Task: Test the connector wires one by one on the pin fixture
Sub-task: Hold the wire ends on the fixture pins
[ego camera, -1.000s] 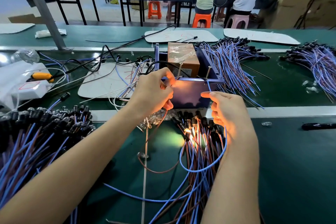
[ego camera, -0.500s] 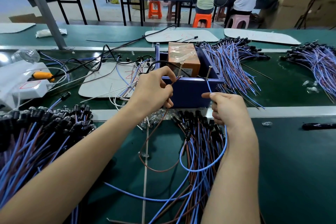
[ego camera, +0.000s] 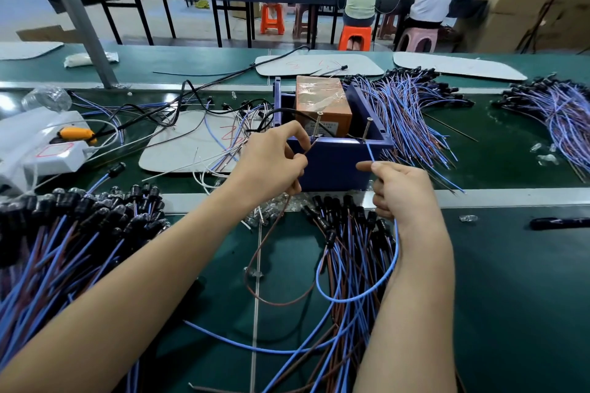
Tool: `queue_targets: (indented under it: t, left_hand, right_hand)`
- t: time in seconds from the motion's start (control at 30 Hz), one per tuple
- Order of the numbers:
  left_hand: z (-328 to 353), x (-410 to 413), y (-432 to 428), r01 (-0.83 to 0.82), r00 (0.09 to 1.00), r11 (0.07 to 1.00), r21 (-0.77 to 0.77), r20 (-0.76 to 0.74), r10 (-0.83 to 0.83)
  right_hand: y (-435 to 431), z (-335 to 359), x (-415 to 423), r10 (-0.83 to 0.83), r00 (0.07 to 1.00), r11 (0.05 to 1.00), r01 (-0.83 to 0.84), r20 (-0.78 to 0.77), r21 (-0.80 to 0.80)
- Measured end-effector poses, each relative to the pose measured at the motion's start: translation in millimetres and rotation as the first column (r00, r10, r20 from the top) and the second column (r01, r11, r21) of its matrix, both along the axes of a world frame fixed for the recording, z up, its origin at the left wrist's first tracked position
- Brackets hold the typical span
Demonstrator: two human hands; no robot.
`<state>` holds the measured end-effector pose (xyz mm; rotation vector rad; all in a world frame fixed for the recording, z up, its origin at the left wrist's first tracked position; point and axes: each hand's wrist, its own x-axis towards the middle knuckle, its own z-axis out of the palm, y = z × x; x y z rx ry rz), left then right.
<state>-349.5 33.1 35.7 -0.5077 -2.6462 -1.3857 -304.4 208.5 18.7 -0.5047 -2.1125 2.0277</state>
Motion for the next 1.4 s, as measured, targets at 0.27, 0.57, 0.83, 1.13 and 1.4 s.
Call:
queue_targets:
  t: [0.27, 0.57, 0.83, 1.13, 1.4]
  left_hand:
    - [3.5, 1.4, -0.9, -0.008, 1.0, 0.999, 0.038, -0.012, 0.008]
    - [6.6, 0.6, -3.1, -0.069, 0.993, 0.997, 0.024, -0.096, 0.071]
    - [6.6, -1.7, -6.2, -0.087, 0.987, 0.996, -0.007, -0.133, 0.086]
    - [12.4, -5.4, -10.6, -0.073, 0.994, 0.996, -0.055, -0.089, 0.068]
    - [50.0, 9.0, -29.9, 0.242, 0.97, 0.906, -0.347, 0.061, -0.235]
  right_hand:
    - [-3.1, 3.1, 1.9, -0.015, 1.0, 1.0, 0.015, 0.009, 0.003]
    - [-6.4, 8.1, 3.3, -0.011, 1.0, 1.0, 0.011, 0.028, -0.02]
    - [-6.1, 9.0, 4.7, -0.014, 0.999, 1.0, 0.015, 0.039, -0.023]
    - [-2.6, 10.3, 6.8, 0.009, 0.999, 0.999, -0.007, 0.052, -0.047]
    - [12.5, 49.4, 36.8, 0.328, 0.935, 0.937, -0.341, 0.138, 0.082]
